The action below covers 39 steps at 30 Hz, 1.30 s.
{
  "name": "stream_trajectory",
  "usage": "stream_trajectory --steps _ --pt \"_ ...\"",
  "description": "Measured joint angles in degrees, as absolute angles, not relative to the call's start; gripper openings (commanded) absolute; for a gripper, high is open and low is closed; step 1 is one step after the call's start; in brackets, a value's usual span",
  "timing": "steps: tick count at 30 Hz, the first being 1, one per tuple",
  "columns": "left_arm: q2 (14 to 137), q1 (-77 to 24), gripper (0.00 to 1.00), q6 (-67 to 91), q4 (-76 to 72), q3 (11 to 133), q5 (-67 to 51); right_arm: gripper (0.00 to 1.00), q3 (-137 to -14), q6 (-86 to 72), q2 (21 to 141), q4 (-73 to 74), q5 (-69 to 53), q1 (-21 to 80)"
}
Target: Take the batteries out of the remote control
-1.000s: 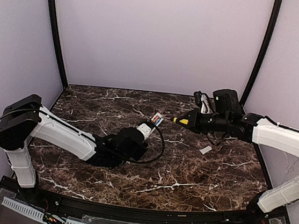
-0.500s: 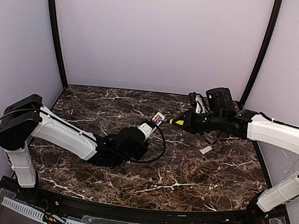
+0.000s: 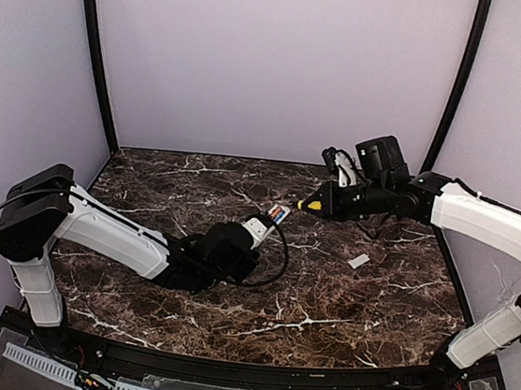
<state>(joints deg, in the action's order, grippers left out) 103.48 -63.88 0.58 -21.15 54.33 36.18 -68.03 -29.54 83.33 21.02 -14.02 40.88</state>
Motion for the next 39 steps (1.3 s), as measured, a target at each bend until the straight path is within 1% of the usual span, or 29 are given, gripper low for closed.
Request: stream_trajectory --steps 8,15,27,39 --pt "103.2 -63.9 0.0 0.3 -19.2 54.3 32.9 0.0 -70.0 -22.9 83.9 26.7 -14.0 40.9" --pt "101.8 -63.9 0.0 -1.1 -14.0 54.3 28.5 0.0 -72.0 -16.0 84.2 34.0 -14.3 40.9" --pt "101.2 -63.9 0.0 -1.0 -10.4 54.3 22.4 0.0 -72.0 -13.3 83.9 39.1 -15.5 40.9" --pt "101.2 -63.9 0.0 -0.8 -2.7 54.4 11.5 0.0 -70.2 -13.4 83.9 42.2 -16.7 40.9"
